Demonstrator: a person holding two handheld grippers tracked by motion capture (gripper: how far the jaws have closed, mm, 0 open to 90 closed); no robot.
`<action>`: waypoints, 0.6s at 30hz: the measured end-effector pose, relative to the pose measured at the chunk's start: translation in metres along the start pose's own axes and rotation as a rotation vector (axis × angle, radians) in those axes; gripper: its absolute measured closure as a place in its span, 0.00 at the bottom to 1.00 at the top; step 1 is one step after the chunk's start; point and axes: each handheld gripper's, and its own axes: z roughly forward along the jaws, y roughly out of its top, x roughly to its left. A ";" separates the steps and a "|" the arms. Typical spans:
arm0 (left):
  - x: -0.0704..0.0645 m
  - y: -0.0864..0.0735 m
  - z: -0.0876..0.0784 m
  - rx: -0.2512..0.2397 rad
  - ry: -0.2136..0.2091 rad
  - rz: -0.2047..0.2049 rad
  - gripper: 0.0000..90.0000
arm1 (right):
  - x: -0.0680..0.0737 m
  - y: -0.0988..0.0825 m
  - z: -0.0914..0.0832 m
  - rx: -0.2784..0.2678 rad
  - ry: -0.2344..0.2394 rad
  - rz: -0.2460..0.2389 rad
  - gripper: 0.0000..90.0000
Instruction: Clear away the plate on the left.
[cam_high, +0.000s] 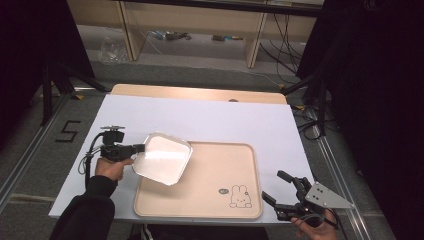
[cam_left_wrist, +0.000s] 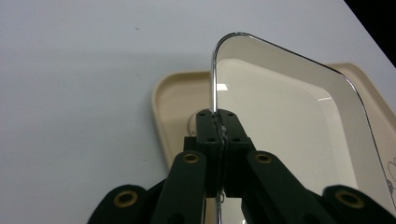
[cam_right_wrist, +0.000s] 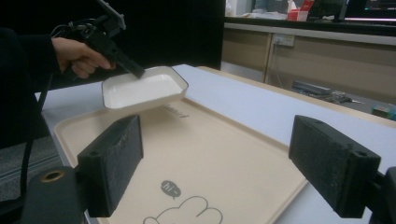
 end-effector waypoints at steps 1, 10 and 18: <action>-0.003 0.000 0.004 0.007 -0.013 0.002 0.98 | -0.001 -0.001 0.001 -0.029 -0.020 -0.019 0.20; -0.040 -0.006 0.030 0.073 -0.061 0.080 0.98 | -0.003 0.000 0.001 -0.013 -0.001 -0.034 0.20; -0.070 -0.013 0.051 0.122 -0.101 0.139 0.98 | -0.001 0.000 0.000 0.000 0.007 0.001 0.20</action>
